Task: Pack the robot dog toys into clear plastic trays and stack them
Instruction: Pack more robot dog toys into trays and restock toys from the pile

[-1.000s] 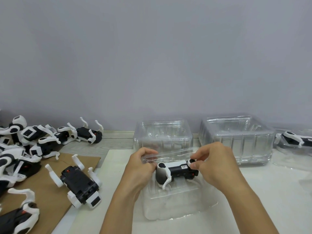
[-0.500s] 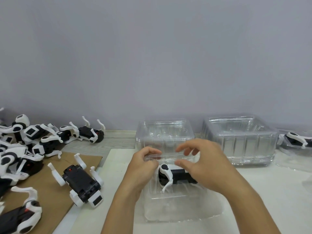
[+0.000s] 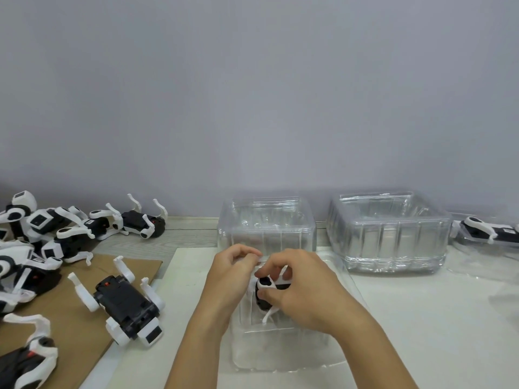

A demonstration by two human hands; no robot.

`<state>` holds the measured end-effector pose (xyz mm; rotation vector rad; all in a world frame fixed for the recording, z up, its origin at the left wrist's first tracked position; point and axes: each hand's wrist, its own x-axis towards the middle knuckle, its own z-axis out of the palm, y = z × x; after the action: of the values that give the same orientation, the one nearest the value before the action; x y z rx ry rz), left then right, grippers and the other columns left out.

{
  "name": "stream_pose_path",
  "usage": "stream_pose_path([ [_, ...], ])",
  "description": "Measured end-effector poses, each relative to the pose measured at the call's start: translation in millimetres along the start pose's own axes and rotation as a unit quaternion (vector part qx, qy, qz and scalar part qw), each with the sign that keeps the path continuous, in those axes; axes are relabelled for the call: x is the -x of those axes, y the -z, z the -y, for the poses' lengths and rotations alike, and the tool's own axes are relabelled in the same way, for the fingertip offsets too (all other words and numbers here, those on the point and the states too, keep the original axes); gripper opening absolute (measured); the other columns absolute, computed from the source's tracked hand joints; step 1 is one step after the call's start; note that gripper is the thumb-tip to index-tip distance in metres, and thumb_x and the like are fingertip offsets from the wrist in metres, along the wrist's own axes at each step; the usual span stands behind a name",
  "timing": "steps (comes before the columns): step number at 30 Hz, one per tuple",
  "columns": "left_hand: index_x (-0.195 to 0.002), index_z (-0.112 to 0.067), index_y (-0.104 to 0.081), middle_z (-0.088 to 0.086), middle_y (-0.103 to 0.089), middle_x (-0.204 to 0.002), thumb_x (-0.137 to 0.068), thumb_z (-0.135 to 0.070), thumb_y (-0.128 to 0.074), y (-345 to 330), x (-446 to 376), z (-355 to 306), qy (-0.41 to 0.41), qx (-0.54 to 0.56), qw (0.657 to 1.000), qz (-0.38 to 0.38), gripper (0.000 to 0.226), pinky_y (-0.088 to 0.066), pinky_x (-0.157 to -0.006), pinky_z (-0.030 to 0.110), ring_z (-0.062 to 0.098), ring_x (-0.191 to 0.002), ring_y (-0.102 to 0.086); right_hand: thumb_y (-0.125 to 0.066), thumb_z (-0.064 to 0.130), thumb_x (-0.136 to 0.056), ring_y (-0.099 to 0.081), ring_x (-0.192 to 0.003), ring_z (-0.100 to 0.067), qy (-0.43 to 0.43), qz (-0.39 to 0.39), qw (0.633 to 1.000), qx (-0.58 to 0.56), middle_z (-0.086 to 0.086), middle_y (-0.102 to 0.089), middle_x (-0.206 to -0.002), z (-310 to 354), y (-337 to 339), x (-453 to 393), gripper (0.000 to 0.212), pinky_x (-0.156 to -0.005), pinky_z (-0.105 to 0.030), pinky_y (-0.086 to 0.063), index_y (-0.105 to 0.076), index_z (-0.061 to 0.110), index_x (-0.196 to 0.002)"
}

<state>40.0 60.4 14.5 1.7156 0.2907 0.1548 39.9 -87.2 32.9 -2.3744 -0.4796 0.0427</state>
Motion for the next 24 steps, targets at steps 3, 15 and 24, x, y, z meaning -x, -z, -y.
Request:
stream_pose_path([
  [3,-0.079,-0.024,-0.074,-0.011,-0.073,-0.084,-0.091,-0.013,-0.056,0,0,0,-0.006,-0.001,1.000,0.000,0.024,-0.044,-0.070,0.020,-0.001,-0.084,-0.066,-0.071,0.047,-0.084,-0.056,-0.086,0.003,0.016,-0.008,0.999,-0.029,0.022,-0.062,-0.090,0,2,-1,0.010,-0.077,-0.019,-0.048,-0.071,0.045,-0.094],
  [15,-0.078,-0.027,-0.075,-0.017,-0.074,-0.086,-0.089,-0.018,-0.069,2,-1,2,-0.012,-0.004,1.000,0.001,0.015,-0.043,-0.075,0.020,-0.001,-0.092,-0.065,-0.084,0.039,-0.076,-0.054,-0.088,-0.001,-0.120,-0.053,0.991,0.034,0.020,-0.058,-0.090,-27,56,10,0.013,-0.084,-0.028,-0.043,-0.071,0.039,-0.074],
  [24,-0.088,-0.032,-0.069,-0.018,-0.071,-0.090,-0.089,-0.022,-0.071,4,1,-4,-0.145,-0.151,0.978,0.016,0.011,-0.042,-0.076,0.005,-0.006,-0.093,-0.062,-0.085,0.036,-0.075,-0.052,-0.079,0.005,-0.118,-0.051,0.992,0.002,0.018,-0.058,-0.089,-36,53,7,0.014,-0.060,-0.012,-0.033,-0.073,0.036,-0.067],
])
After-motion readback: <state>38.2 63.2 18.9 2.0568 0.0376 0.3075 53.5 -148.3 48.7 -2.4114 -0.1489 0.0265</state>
